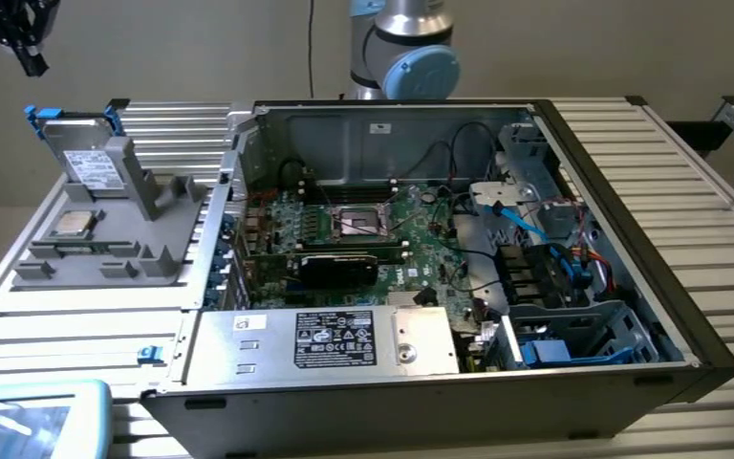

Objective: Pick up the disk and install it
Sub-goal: 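Reach for the disk, then pick up the disk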

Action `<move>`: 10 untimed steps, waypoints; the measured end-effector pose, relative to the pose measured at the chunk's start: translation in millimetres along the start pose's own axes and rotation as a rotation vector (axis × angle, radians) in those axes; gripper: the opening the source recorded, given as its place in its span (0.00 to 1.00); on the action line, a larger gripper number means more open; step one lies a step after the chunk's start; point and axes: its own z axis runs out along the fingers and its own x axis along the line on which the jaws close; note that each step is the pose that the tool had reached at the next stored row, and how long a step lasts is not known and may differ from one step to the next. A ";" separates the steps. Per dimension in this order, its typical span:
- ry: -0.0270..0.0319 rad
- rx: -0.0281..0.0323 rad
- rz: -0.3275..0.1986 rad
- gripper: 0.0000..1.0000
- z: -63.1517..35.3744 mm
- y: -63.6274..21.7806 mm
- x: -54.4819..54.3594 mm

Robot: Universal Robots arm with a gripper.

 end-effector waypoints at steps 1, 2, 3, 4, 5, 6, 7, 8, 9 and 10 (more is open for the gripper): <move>0.0002 0.0002 -0.005 0.11 0.1 0.3 1.4; 0.0004 0.0003 -0.010 0.11 0.3 0.4 3.2; 0.0005 0.0003 -0.014 0.11 0.5 0.5 5.1; 0.0008 0.0005 -0.017 0.11 0.6 0.5 7.2; 0.0009 0.0005 -0.021 0.11 0.8 0.5 9.2; 0.0010 0.0006 -0.023 0.11 0.9 0.6 10.4; 0.0015 0.0008 -0.025 0.11 0.9 0.6 10.4; 0.0019 0.0007 -0.025 0.11 0.9 0.6 10.4; 0.0019 0.0007 -0.025 0.11 0.9 0.6 10.4; 0.0020 0.0006 -0.025 0.11 0.9 0.6 10.4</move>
